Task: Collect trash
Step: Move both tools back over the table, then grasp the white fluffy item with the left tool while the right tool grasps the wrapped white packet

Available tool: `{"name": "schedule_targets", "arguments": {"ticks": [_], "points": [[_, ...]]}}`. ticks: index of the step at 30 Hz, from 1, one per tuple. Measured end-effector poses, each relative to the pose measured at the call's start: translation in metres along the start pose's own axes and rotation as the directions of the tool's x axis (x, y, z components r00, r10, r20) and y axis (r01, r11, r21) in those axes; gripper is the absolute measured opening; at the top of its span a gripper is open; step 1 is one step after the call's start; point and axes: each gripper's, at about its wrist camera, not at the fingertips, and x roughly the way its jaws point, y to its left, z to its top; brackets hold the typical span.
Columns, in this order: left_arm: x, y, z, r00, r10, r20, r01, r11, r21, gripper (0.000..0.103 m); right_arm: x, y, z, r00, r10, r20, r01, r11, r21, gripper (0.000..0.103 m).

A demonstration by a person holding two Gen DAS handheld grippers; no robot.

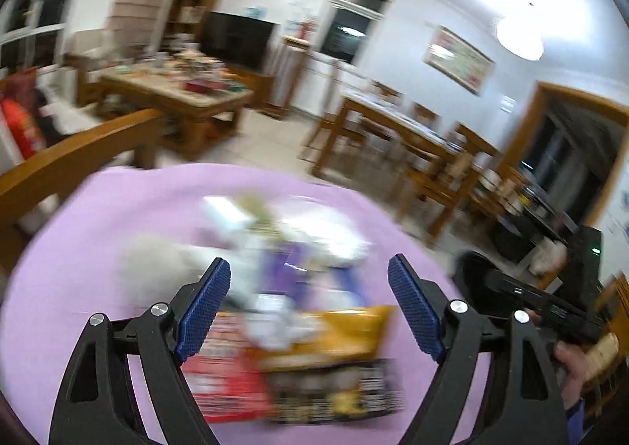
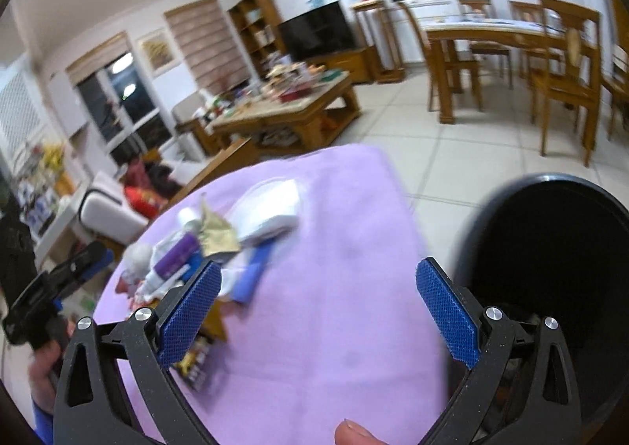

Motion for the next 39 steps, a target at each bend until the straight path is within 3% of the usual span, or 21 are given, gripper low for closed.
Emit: {"name": "schedule_targets", "arguments": {"ticks": [3,7,9,12,16,19,21,24,30,35,39], "points": [[0.003,0.043,0.005,0.996,0.079,-0.028,-0.080,0.995,-0.050,0.082,0.034,0.039,0.013,0.999,-0.003,-0.031,0.001,0.998,-0.069,0.098],[0.018,0.076,0.003,0.988,0.117,-0.096,-0.124,0.990,-0.069,0.080,0.086,0.079,0.032,0.996,-0.027,-0.083,0.015,0.990,-0.142,0.098],[0.029,0.084,0.001,0.984,0.111,-0.140,-0.120,0.991,-0.055,0.078,0.116,0.093,0.041,0.992,-0.059,-0.110,0.039,0.983,-0.177,0.098],[0.043,0.090,-0.004,0.978,0.076,-0.194,-0.087,0.995,-0.049,0.067,0.158,0.105,0.047,0.981,-0.120,-0.151,0.082,0.969,-0.234,0.098],[0.051,0.102,-0.013,0.973,0.046,-0.227,-0.063,0.996,-0.068,0.049,0.208,0.106,0.051,0.956,-0.212,-0.204,0.147,0.944,-0.294,0.098],[0.049,0.107,-0.014,0.977,0.012,-0.214,-0.035,0.994,-0.101,0.043,0.234,0.105,0.048,0.942,-0.229,-0.244,0.150,0.941,-0.303,0.097],[0.049,0.107,-0.014,0.978,0.006,-0.208,-0.029,0.994,-0.107,0.041,0.245,0.108,0.046,0.945,-0.209,-0.251,0.128,0.944,-0.303,0.083],[0.049,0.106,-0.013,0.981,-0.002,-0.196,-0.021,0.993,-0.116,0.038,0.249,0.108,0.043,0.950,-0.199,-0.241,0.120,0.944,-0.307,0.074],[0.030,0.106,-0.008,0.994,0.015,-0.110,-0.028,0.993,-0.118,0.037,0.232,0.099,0.044,0.964,-0.148,-0.220,0.093,0.966,-0.242,0.066],[0.005,0.100,0.000,1.000,-0.005,-0.025,0.002,0.992,-0.125,0.037,0.184,0.097,0.043,0.984,-0.053,-0.169,0.024,0.985,-0.169,0.066],[-0.014,0.081,0.010,0.999,-0.020,0.029,0.023,0.995,-0.096,0.037,0.127,0.111,0.036,0.996,0.046,-0.081,-0.058,0.987,-0.148,0.066]]}}
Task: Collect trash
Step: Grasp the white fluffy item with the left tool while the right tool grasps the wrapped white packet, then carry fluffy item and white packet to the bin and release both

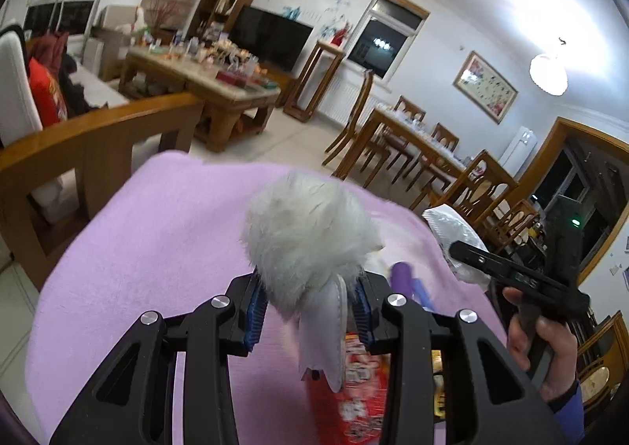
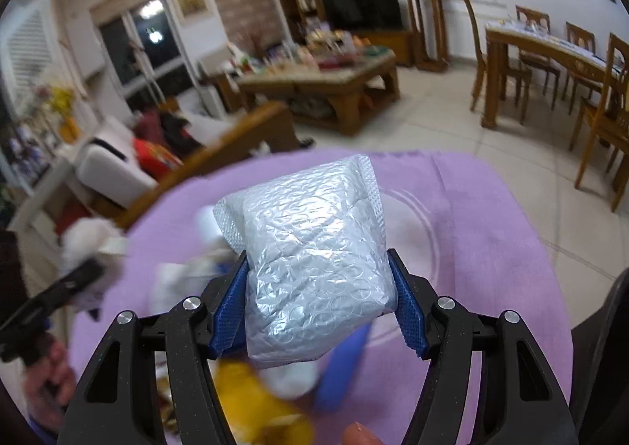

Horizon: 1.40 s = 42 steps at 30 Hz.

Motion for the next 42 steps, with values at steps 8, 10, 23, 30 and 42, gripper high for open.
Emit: {"name": "schedule_targets", "arguments": {"ticks": [8,10,23,30,42], "points": [[-0.026,-0.069,0.001,0.997,-0.052,0.064,0.045,0.993,0.110,0.037,-0.099,0.015,-0.019,0.984,0.075,0.159,-0.070,0.997,-0.041,0.066],[-0.026,-0.085,-0.002,0.996,-0.069,0.063,0.060,0.989,0.135,0.037,-0.121,0.006,-0.024,0.980,0.068,0.185,-0.063,0.998,-0.032,0.067],[0.013,-0.208,-0.035,0.975,-0.219,-0.037,0.220,0.931,0.292,0.037,-0.237,-0.105,-0.072,0.954,-0.104,0.282,0.065,0.987,0.144,0.067],[0.046,-0.263,-0.056,0.952,-0.285,-0.112,0.307,0.892,0.333,0.037,-0.287,-0.184,-0.109,0.933,-0.202,0.298,0.115,0.952,0.283,0.067],[0.111,-0.335,-0.089,0.912,-0.322,-0.255,0.398,0.844,0.359,0.037,-0.311,-0.283,-0.166,0.926,-0.283,0.250,0.153,0.887,0.436,0.068]]}}
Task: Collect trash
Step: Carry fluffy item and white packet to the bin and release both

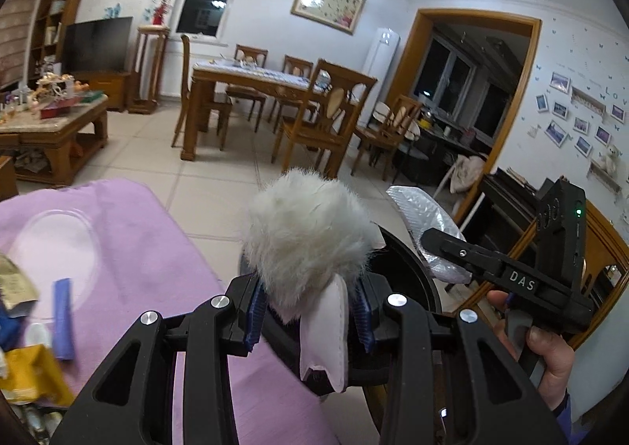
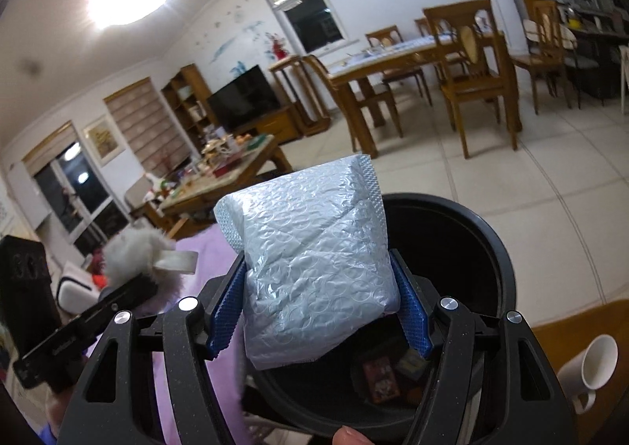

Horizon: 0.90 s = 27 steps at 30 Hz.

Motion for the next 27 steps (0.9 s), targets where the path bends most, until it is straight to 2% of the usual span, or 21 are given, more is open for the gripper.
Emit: {"name": "schedule_targets", "arguments": {"ticks": [10,12,13,17,18,21,27], "points": [[0.060,-0.016,-0.012,0.994,-0.019,-0.110,0.021,1.000,0.018,0.038,0.035,-0.029,-0.010,0.998,-0.030,-0.048,0.033,0.997,0.074,0.071],[0.065,-0.018,-0.014,0.992,-0.011,-0.122,0.014,1.000,0.021,0.041,0.039,-0.034,-0.011,0.998,-0.035,-0.057,0.039,0.996,0.080,0.075],[0.066,-0.018,-0.014,0.992,-0.003,-0.125,0.006,1.000,0.023,0.046,0.041,-0.034,-0.011,0.998,-0.034,-0.060,0.039,0.996,0.082,0.077],[0.054,-0.019,-0.015,0.995,0.040,-0.092,-0.038,0.999,0.024,0.080,0.042,-0.035,-0.011,0.997,-0.031,-0.064,0.037,0.995,0.091,0.083],[0.051,-0.018,-0.014,0.995,0.047,-0.084,-0.045,0.999,0.024,0.082,0.043,-0.035,-0.009,0.997,-0.031,-0.064,0.037,0.995,0.091,0.086],[0.040,-0.019,-0.013,0.997,0.045,-0.069,-0.044,0.999,0.017,0.083,0.043,-0.035,-0.008,0.998,-0.031,-0.059,0.036,0.996,0.085,0.087],[0.002,-0.007,-0.013,0.998,0.050,-0.036,-0.050,0.999,0.007,0.083,0.039,-0.007,-0.005,0.998,-0.018,-0.054,0.021,0.999,0.048,0.087]]}}
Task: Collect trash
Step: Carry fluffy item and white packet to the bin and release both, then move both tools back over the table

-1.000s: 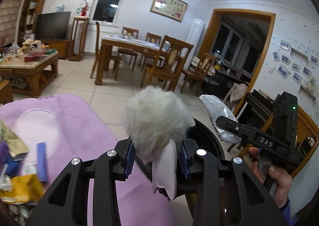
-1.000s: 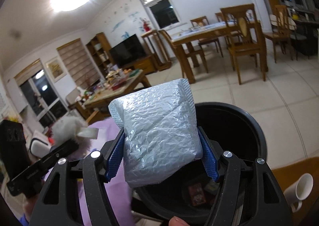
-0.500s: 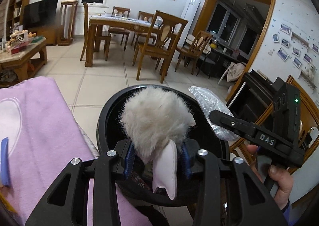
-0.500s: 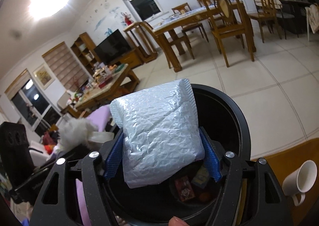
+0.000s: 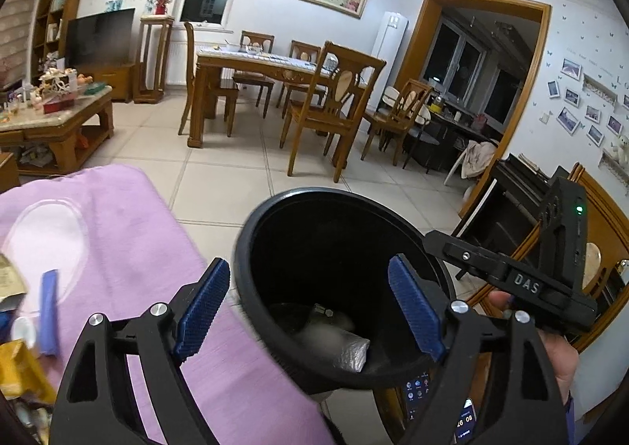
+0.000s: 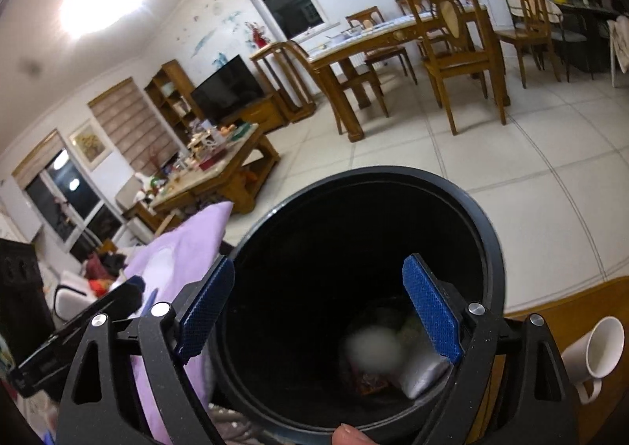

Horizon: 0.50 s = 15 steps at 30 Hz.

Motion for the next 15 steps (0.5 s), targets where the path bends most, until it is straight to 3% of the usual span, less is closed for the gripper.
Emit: {"name": "schedule_targets", "arguments": {"ticks": [4,9,12,15], "points": [[-0.032,0.026,-0.003,0.999,0.034,0.032,-0.033,0.999,-0.028,0.083,0.002,0.042,-0.004,1.000,0.026,-0.012,-0.027,0.999,-0.040,0.087],[-0.083,0.085,-0.013,0.990,0.122,0.070,-0.114,0.987,-0.114,0.083,0.020,0.110,-0.015,0.995,0.082,-0.060,-0.089,0.988,-0.128,0.087],[-0.116,0.125,-0.026,0.977,0.202,0.072,-0.187,0.966,-0.178,0.083,0.033,0.155,-0.025,0.986,0.129,-0.103,-0.145,0.974,-0.172,0.087],[-0.150,0.167,-0.045,0.952,0.299,0.061,-0.277,0.930,-0.242,0.082,0.050,0.204,-0.038,0.971,0.176,-0.159,-0.208,0.955,-0.212,0.087]]}}
